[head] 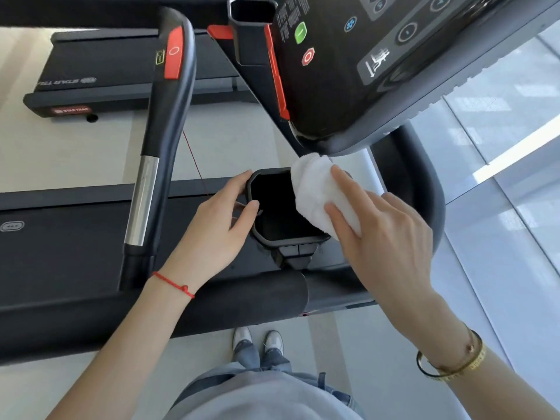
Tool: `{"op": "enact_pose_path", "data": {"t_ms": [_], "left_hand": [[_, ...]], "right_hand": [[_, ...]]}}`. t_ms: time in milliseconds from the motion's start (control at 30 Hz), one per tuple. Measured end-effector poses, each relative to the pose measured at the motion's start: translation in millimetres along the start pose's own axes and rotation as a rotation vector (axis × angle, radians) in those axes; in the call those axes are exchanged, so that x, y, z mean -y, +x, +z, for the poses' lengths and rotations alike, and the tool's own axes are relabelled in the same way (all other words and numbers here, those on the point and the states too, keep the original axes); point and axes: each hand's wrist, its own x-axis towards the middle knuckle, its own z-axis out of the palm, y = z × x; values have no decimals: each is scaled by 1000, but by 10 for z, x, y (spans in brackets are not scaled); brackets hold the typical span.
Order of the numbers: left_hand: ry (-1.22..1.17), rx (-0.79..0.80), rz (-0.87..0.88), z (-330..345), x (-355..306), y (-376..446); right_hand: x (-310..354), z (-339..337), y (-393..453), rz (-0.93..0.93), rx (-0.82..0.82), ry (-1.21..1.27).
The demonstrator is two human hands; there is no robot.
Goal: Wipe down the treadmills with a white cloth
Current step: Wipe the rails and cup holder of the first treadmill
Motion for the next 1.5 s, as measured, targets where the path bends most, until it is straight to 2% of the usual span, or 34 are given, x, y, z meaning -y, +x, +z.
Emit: {"op": "enact_pose_path", "data": {"t_ms": [200, 333, 700, 1067, 1200, 1267, 1333, 1500], "left_hand": [[-2, -18, 2, 15, -21, 14], [-18, -32, -4, 30, -19, 12], [-16, -38, 0, 36, -7, 5], [-50, -61, 14, 54, 31, 13], [-63, -77, 6, 63, 36, 10], [-64, -77, 0, 62, 40, 9], [-72, -71, -8, 53, 43, 10], [-68, -66, -3, 53, 21, 10]], "right_hand": [[21, -7, 65, 28, 268, -109], [0, 61, 238, 73, 389, -9], [-53, 200, 280, 121, 404, 142], [198, 521, 559, -176, 287, 22], [186, 504, 578, -194, 319, 12], [54, 438, 526, -165, 348, 10], [-73, 360, 463, -61, 372, 93], [-99, 314, 279, 55, 353, 195]]}}
